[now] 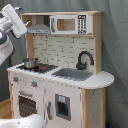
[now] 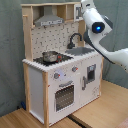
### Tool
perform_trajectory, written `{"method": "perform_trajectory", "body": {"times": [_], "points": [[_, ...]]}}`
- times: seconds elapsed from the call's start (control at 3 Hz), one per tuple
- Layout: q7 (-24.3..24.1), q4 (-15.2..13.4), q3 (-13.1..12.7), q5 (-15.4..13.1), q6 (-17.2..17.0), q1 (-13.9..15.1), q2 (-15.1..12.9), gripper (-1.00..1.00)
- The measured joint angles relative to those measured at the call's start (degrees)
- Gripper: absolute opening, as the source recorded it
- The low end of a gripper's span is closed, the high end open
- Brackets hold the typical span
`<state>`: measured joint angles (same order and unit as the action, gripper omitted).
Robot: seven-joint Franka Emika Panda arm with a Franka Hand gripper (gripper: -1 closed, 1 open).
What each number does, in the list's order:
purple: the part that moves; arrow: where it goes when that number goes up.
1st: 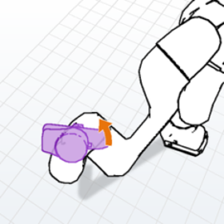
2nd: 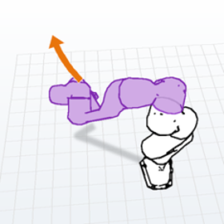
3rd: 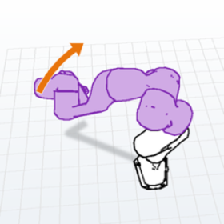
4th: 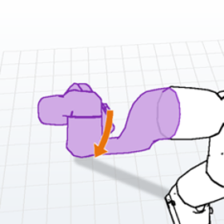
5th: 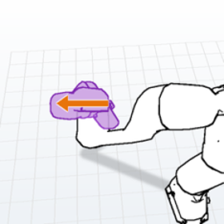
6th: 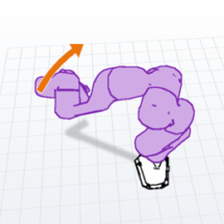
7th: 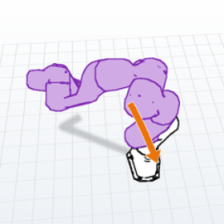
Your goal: Play with the kitchen
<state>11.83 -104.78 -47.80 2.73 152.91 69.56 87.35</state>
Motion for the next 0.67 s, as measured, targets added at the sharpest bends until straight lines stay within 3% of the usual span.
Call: {"method": "perform_trajectory", "body": {"times": [0.67], "points": [[-8.6, 5.6, -2.8, -1.5, -12.1, 0.3, -0.5, 1.00]]}}
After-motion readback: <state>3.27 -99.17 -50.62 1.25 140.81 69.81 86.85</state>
